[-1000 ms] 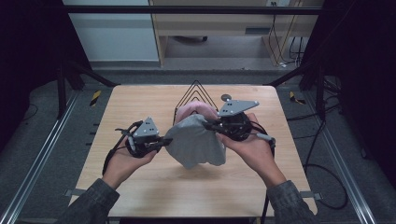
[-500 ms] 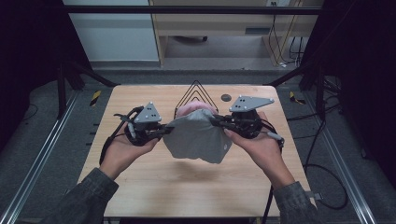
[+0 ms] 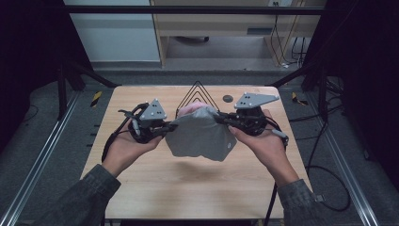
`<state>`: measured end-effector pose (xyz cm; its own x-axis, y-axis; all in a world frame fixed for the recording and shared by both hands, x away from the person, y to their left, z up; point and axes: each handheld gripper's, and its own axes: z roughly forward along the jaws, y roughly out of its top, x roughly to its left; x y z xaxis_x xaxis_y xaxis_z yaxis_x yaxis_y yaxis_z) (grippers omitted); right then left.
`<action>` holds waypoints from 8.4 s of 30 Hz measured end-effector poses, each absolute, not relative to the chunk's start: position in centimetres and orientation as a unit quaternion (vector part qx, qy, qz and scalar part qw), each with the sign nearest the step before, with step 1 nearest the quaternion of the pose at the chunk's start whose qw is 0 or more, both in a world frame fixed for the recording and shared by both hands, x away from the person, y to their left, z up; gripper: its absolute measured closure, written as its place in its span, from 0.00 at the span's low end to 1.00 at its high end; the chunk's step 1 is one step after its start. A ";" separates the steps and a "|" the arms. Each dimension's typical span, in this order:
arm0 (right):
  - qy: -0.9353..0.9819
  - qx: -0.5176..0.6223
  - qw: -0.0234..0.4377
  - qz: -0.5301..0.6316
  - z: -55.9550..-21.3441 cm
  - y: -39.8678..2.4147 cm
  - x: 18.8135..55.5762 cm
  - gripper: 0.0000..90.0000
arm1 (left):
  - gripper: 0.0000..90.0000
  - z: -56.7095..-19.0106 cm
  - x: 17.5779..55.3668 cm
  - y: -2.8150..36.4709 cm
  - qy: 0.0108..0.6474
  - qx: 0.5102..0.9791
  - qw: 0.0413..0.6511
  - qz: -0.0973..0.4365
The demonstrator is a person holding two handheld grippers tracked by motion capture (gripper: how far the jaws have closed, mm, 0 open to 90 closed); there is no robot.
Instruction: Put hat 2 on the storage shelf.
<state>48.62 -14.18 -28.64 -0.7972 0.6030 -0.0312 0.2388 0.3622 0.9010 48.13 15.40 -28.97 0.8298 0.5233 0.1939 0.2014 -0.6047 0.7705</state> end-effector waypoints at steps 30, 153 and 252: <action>0.763 0.275 0.213 0.545 -22.0 -15.1 51.0 0.95 | 0.97 -20.5 51.6 15.0 0.210 0.834 0.435 0.266; 0.754 0.357 0.218 0.507 -34.4 -13.0 63.4 0.94 | 0.96 -31.4 62.0 14.1 0.285 0.812 0.430 0.271; 0.803 0.416 0.184 0.384 -44.5 -21.9 47.2 0.13 | 0.05 -42.9 46.8 25.6 0.314 0.893 0.286 0.150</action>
